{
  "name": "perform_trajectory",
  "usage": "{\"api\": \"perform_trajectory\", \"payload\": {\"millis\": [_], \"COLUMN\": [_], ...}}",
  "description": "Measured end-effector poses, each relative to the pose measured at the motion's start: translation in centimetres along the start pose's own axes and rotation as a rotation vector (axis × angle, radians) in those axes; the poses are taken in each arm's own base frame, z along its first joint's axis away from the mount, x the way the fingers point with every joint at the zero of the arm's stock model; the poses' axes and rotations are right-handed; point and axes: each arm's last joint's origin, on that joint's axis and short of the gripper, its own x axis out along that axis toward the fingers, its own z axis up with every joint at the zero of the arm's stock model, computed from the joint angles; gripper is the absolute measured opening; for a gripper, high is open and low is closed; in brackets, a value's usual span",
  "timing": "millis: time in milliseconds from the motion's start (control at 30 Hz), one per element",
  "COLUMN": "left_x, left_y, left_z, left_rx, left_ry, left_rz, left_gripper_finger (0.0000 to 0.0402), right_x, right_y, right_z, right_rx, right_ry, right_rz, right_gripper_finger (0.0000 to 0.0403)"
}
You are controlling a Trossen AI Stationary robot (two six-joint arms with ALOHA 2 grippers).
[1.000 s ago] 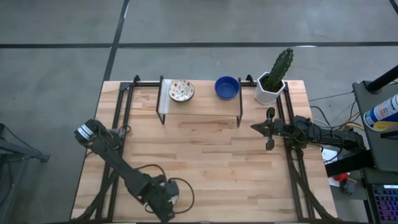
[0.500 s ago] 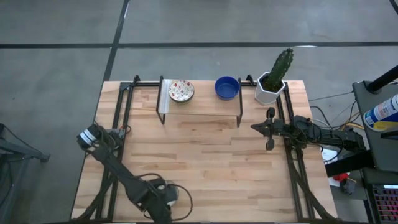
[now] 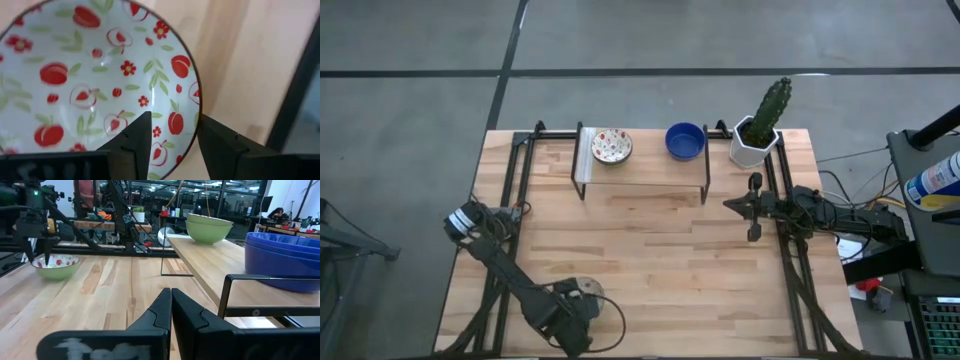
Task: Pick & Place Mini bowls
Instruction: Stack the white bowl on top of the white bowl on the shelf
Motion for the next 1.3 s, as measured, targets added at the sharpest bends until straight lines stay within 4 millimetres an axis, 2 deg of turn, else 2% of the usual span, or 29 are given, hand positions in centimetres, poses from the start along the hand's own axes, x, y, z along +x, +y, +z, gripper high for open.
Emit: {"api": "perform_trajectory", "payload": {"millis": [333,767,1300], "left_x": [0.1,0.2,-1.1], "left_y": [0.6,1.8,2.8], "left_z": [0.4,1.5,2.4], "left_rx": [0.102,0.123,0.145], "left_ry": [-0.018,-0.011,0.018], "left_rz": [0.054,0.112,0.237], "left_gripper_finger": [0.0134,0.0013,0.0001], "right_x": [0.0,0.0,0.0], "right_y": [0.0,0.0,0.0], "right_z": [0.0,0.0,0.0], "right_rx": [0.001,0.000,0.002], "right_ry": [0.000,0.000,0.000], "right_rz": [0.000,0.000,0.000], "right_gripper_finger": [0.0008,0.0008,0.0008]}}
